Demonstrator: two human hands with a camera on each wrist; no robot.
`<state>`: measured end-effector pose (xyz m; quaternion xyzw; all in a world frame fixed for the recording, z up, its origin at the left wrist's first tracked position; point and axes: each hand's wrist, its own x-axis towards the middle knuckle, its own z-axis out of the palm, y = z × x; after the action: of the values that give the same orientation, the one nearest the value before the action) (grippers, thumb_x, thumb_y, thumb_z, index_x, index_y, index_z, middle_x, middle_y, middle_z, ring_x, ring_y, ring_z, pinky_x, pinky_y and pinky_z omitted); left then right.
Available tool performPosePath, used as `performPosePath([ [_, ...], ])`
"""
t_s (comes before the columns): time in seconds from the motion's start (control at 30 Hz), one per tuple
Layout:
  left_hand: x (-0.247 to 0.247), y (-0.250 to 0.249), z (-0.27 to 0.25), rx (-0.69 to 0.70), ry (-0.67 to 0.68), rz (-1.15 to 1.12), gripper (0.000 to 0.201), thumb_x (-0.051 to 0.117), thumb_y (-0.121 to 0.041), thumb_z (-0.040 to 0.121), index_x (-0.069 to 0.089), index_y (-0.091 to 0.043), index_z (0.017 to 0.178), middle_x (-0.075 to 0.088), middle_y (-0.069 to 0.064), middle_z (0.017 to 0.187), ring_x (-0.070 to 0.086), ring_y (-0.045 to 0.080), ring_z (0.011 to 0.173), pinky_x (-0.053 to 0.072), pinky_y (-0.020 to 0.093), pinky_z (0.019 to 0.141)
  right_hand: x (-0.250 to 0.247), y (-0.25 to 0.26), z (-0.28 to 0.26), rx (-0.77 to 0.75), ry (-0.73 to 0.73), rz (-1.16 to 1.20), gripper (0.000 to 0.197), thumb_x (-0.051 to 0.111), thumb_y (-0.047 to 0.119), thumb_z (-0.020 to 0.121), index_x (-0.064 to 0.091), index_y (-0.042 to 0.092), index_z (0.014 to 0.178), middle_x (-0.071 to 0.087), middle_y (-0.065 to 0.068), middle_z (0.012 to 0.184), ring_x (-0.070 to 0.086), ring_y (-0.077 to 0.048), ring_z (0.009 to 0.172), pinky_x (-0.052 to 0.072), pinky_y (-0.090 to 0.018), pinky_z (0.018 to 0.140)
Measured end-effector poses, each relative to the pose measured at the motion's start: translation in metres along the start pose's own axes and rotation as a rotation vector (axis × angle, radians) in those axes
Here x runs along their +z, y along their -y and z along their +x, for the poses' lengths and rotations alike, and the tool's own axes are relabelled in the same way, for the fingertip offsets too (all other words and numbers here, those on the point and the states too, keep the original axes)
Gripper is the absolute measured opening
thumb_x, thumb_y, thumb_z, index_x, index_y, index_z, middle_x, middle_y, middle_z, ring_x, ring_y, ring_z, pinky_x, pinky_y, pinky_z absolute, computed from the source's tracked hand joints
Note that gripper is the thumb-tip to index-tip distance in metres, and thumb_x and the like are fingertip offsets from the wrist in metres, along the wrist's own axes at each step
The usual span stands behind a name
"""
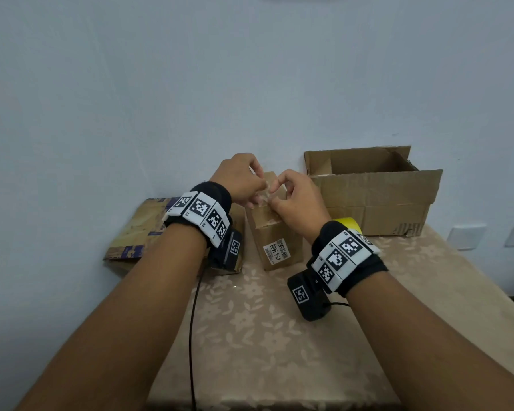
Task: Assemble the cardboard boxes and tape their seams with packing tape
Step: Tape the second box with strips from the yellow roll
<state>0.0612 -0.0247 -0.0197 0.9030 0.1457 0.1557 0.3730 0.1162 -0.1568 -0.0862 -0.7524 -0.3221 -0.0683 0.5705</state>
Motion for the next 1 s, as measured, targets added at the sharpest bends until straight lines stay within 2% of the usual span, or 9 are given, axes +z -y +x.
performPosePath([
  [0.1, 0.001, -0.003, 0.001, 0.014, -0.002, 0.103, 0.016, 0.063, -0.001, 0.087, 0.062, -0.014, 0.095, 0.075, 0.014, 0.082, 0.077, 0.028, 0.07, 0.065, 0.037, 0.062, 0.0, -0.002, 0.0, 0.028, -0.008, -0.006, 0.014, 0.078, 0.018, 0.084, 0.07, 0.029, 0.079, 0.063, -0.002, 0.095, 0.053, -0.015, 0.089, 0.042, -0.027, 0.072],
  [0.27, 0.001, -0.003, 0.004, 0.037, -0.002, 0.203, 0.018, 0.065, -0.003, 0.083, 0.061, -0.018, 0.092, 0.075, 0.011, 0.078, 0.077, 0.026, 0.067, 0.066, 0.045, 0.068, 0.001, -0.004, 0.001, 0.047, 0.01, -0.003, 0.001, 0.08, 0.023, 0.085, 0.079, 0.024, 0.085, 0.072, -0.004, 0.097, 0.057, -0.011, 0.081, 0.046, -0.029, 0.072],
  [0.4, 0.001, -0.003, 0.007, 0.061, -0.016, 0.284, 0.017, 0.066, -0.007, 0.083, 0.061, -0.022, 0.09, 0.075, 0.006, 0.073, 0.076, 0.025, 0.066, 0.065, 0.045, 0.072, -0.001, 0.0, 0.0, 0.066, 0.023, 0.004, 0.003, 0.078, 0.019, 0.087, 0.081, 0.02, 0.089, 0.073, 0.001, 0.099, 0.06, -0.012, 0.103, 0.05, -0.033, 0.089],
  [0.47, 0.002, -0.003, 0.008, 0.081, -0.05, 0.357, 0.009, 0.065, -0.017, 0.089, 0.061, -0.025, 0.092, 0.076, 0.003, 0.083, 0.074, 0.025, 0.072, 0.063, 0.043, 0.079, -0.002, 0.002, -0.001, 0.071, 0.023, 0.002, 0.005, 0.077, 0.017, 0.087, 0.081, 0.019, 0.09, 0.072, 0.005, 0.093, 0.061, -0.012, 0.1, 0.051, -0.035, 0.092],
  [0.53, 0.001, -0.002, 0.009, 0.098, -0.094, 0.454, 0.003, 0.063, -0.03, 0.096, 0.062, -0.03, 0.093, 0.073, 0.0, 0.097, 0.071, 0.025, 0.082, 0.059, 0.043, 0.084, -0.002, 0.002, -0.001, 0.083, 0.02, -0.01, 0.007, 0.076, 0.019, 0.087, 0.081, 0.021, 0.09, 0.073, 0.0, 0.098, 0.064, -0.015, 0.101, 0.055, -0.039, 0.092],
  [0.63, 0.0, 0.001, 0.011, 0.118, -0.141, 0.481, 0.006, 0.067, -0.034, 0.095, 0.064, -0.033, 0.09, 0.073, -0.003, 0.098, 0.07, 0.025, 0.085, 0.058, 0.042, 0.084, -0.002, 0.005, -0.003, 0.094, 0.03, -0.027, 0.008, 0.075, 0.019, 0.088, 0.081, 0.023, 0.093, 0.073, -0.005, 0.107, 0.065, -0.017, 0.104, 0.055, -0.038, 0.092],
  [0.73, 0.002, 0.003, 0.01, 0.124, -0.204, 0.475, 0.008, 0.072, -0.033, 0.092, 0.068, -0.033, 0.085, 0.074, -0.004, 0.095, 0.069, 0.024, 0.088, 0.057, 0.04, 0.082, -0.004, 0.008, -0.005, 0.081, 0.033, -0.037, 0.01, 0.074, 0.017, 0.09, 0.081, 0.02, 0.097, 0.074, -0.009, 0.109, 0.064, -0.024, 0.11, 0.05, -0.031, 0.09],
  [0.93, 0.009, 0.003, 0.008, 0.15, -0.282, 0.452, 0.005, 0.073, -0.028, 0.091, 0.077, -0.029, 0.088, 0.075, -0.003, 0.093, 0.069, 0.024, 0.089, 0.057, 0.037, 0.079, -0.002, 0.01, -0.006, 0.085, 0.03, -0.006, 0.01, 0.075, 0.017, 0.09, 0.08, 0.02, 0.098, 0.074, -0.008, 0.113, 0.064, -0.029, 0.118, 0.054, -0.045, 0.1],
  [1.0, 0.011, 0.003, 0.007, 0.154, -0.306, 0.447, 0.006, 0.073, -0.027, 0.091, 0.078, -0.028, 0.088, 0.076, -0.003, 0.094, 0.069, 0.024, 0.091, 0.055, 0.034, 0.077, -0.001, 0.01, -0.006, 0.082, 0.025, -0.002, 0.012, 0.075, 0.015, 0.088, 0.079, 0.02, 0.099, 0.074, -0.008, 0.116, 0.062, -0.03, 0.122, 0.052, -0.045, 0.101],
])
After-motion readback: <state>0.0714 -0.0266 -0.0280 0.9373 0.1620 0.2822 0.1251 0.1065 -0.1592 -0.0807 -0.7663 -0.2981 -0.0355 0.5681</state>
